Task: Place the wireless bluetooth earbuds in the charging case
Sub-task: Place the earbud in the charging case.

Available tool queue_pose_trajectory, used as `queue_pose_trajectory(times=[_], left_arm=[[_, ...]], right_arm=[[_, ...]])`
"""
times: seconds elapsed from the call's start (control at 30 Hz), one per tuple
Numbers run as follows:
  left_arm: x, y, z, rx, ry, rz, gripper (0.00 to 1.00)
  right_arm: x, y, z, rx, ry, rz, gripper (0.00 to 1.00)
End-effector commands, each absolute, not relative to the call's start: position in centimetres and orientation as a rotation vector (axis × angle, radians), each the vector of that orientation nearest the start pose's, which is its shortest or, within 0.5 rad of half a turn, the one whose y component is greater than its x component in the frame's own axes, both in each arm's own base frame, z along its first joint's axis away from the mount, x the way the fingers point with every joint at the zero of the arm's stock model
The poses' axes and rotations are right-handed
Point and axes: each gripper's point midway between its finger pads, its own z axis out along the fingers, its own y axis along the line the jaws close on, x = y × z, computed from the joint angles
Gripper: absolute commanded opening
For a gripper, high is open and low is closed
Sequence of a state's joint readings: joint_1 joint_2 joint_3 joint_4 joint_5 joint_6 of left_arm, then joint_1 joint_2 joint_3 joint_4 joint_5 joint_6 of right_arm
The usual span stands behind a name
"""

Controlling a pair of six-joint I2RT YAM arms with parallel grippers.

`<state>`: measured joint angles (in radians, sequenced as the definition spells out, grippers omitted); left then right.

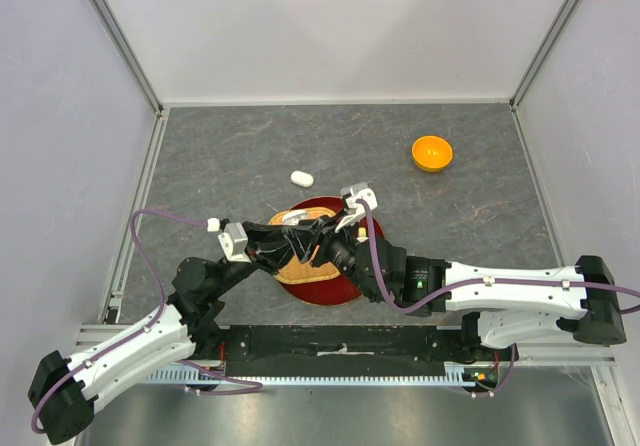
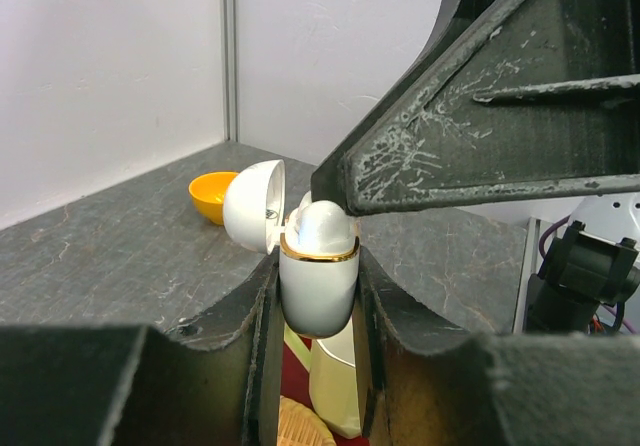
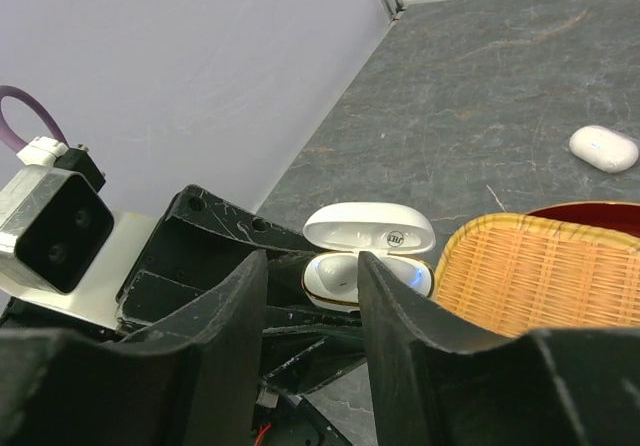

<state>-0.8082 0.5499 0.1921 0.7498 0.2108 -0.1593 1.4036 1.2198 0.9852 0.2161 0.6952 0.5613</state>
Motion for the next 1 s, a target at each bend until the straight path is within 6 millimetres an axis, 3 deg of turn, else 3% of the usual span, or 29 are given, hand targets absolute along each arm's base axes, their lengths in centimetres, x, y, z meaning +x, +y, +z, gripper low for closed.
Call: queue_pose_trajectory(times=[0.0, 0.33, 0.5, 0.57, 0.67, 0.7, 0.8, 0.97], left_arm=[[16.5, -23.1, 30.6, 0.54, 1.009, -0.971, 0.02], [16.5, -22.9, 30.3, 0.527, 1.017, -0.966, 0.02], [16.5, -22.7, 30.3, 0.523, 1.018, -0.962, 0.02], [16.6, -22.6, 30.2, 0.515, 1.022, -0.957, 0.02], [16.6, -22.7, 30.0, 0.517, 1.027, -0.96, 0.02], [16.6, -22.6, 30.1, 0.515, 1.028, -0.96, 0.02], [16.6, -22.6, 30.1, 0.513, 1.034, -0.96, 0.02], [16.6, -22.4, 30.2, 0.512, 1.041, -0.955, 0.02]], right_arm=[[16.2, 37.8, 36.2, -0.098, 1.587, 1.016, 0.5], [15.6, 37.1, 39.8, -0.109, 1.506, 1.083, 0.56], [15.8, 35.4, 41.1, -0.06, 1.478, 1.087, 0.57], [16.1, 34.7, 40.8, -0.047, 1.482, 1.063, 0.59], [16.7, 33.0, 40.1, 0.007, 1.503, 1.003, 0.66], [17.0, 32.2, 40.1, 0.04, 1.508, 0.984, 0.83], [18.1, 30.2, 39.2, 0.117, 1.537, 0.884, 0.96], [19.8, 28.0, 38.5, 0.115, 1.6, 0.74, 0.98]])
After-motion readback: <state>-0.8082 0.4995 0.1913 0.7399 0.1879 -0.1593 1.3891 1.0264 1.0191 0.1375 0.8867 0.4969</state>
